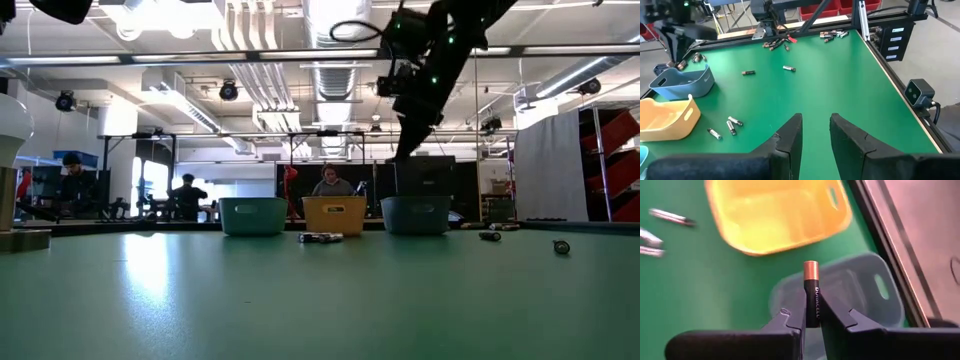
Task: Sort batteries
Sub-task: Put the small brown battery into the gray bin
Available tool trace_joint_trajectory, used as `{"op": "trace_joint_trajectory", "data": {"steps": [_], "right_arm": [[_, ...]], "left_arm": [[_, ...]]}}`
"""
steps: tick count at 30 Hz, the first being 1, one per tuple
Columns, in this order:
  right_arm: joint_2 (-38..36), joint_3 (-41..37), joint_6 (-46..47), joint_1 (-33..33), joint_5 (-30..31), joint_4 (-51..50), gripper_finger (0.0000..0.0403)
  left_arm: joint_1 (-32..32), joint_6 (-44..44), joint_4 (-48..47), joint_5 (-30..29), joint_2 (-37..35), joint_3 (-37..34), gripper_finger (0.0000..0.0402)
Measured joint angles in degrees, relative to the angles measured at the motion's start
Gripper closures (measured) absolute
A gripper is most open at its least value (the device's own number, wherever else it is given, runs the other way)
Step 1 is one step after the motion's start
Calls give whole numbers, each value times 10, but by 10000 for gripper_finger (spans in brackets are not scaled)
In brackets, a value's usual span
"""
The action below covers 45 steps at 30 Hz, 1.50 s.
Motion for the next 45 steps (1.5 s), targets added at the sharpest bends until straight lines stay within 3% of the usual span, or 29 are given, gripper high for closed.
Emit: {"op": "trace_joint_trajectory", "data": {"steps": [4,11,18,27,45], "right_arm": [[26,-4,-10,-57,-56,1,373],[105,4,-81,-107,-66,-15,373],[168,70,-121,-122,-66,-58,374],[237,134,-140,-126,-66,-112,373],[269,142,-143,-126,-60,-127,359]], "left_arm": [[0,0,-1,-1,0,0,322],[0,0,-3,-1,0,0,322],[0,1,-12,-45,0,-1,322],[1,-6,-12,-46,0,-5,322],[1,-7,-16,-44,0,-5,322]]}}
